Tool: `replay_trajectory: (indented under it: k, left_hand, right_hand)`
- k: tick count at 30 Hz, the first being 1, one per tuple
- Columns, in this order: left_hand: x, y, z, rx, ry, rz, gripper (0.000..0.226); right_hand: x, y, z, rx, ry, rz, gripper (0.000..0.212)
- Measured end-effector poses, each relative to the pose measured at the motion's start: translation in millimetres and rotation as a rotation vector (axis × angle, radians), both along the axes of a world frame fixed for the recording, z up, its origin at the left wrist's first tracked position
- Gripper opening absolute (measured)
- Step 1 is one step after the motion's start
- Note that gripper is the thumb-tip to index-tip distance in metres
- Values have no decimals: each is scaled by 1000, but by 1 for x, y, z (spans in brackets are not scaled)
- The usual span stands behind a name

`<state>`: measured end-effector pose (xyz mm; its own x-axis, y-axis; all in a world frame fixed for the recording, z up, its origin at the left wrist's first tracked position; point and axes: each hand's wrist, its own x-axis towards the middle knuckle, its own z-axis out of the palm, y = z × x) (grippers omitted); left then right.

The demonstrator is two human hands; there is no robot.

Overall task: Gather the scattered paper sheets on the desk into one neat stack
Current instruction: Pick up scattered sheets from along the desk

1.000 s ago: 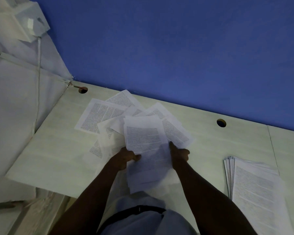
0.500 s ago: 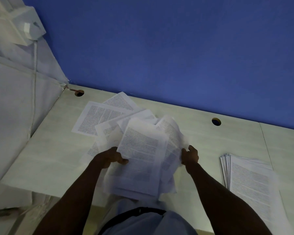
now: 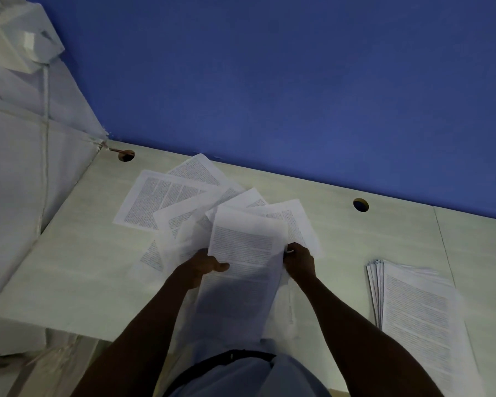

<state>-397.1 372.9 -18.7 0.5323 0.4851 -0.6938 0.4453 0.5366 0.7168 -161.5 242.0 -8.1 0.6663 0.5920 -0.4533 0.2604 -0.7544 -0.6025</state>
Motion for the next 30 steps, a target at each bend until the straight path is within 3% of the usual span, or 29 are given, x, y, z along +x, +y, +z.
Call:
replay_trajectory:
  k: [4, 9, 12, 14, 17, 19, 23, 26, 30]
  left_hand:
    - [-3, 11, -3, 6, 27, 14, 57]
    - [4, 20, -6, -27, 30, 42, 55]
    - [11, 21, -14, 32, 174, 88, 57]
    - [12, 20, -15, 7, 197, 123, 66]
    - [14, 21, -17, -20, 198, 11, 79]
    - [15, 21, -18, -8, 241, -16, 69]
    - [15, 18, -19, -21, 200, 219, 59]
    - [8, 17, -19, -31, 186, 353, 61]
    - [5, 9, -14, -159, 85, 374, 60]
  right_hand:
    - [14, 7, 10, -114, -300, -134, 54]
    - [37, 12, 6, -225, -63, -222, 81]
    - [40, 10, -2, -151, 75, -246, 76]
    - [42, 5, -9, -109, 125, -247, 58]
    - [43, 1, -13, 104, 366, -479, 34]
    - [44, -2, -15, 201, 461, -677, 35]
    - [48, -17, -16, 303, 596, -888, 42]
    - [48, -31, -20, 298, 692, -852, 31]
    - [31, -35, -26, 74, 690, -744, 33]
